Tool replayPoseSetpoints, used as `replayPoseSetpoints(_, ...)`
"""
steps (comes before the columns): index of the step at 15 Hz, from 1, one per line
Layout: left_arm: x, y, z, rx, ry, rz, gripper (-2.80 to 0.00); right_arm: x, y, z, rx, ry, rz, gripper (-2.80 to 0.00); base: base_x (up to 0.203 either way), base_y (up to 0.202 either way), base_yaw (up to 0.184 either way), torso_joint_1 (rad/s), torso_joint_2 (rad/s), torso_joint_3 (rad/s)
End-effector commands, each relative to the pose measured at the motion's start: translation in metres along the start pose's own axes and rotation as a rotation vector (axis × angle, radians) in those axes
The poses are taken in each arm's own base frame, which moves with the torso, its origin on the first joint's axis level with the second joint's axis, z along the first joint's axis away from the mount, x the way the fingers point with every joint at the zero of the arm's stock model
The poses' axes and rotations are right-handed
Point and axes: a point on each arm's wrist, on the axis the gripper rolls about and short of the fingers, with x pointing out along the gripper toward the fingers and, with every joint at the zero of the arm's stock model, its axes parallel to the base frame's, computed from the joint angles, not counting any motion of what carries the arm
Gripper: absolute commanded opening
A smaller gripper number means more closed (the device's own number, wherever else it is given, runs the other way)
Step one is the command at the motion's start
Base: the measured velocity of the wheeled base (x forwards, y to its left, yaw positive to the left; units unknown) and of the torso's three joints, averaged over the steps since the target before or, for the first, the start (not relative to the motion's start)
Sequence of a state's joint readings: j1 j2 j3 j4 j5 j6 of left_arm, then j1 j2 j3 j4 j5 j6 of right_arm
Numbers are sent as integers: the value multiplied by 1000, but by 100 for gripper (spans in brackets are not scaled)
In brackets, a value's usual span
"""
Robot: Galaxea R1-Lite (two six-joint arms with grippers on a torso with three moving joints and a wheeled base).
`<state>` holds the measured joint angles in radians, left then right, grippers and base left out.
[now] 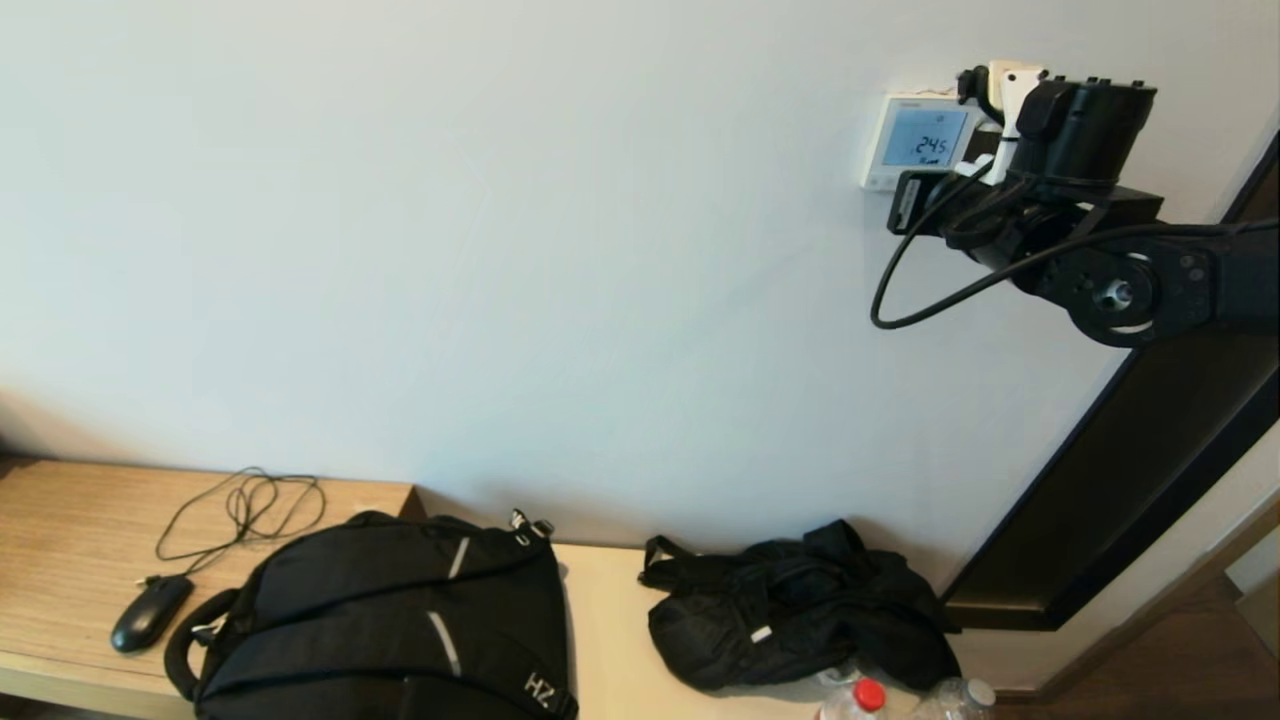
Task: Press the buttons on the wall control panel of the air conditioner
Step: Press the temperature increase button
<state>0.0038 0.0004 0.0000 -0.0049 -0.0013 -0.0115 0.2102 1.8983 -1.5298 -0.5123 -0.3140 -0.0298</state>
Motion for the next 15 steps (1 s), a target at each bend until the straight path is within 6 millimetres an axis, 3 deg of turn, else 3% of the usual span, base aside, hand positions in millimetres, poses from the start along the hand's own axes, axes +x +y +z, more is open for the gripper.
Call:
replayPoseSetpoints(1, 0, 0, 0, -1, -1, 1, -280, 3, 2, -3, -2, 4, 0, -280, 0, 0, 0, 0, 0, 0)
replayPoseSetpoints(15, 0, 0, 0, -1, -1, 1, -280, 11, -1, -7, -6, 3, -30, -280, 0, 0, 0, 0, 0, 0)
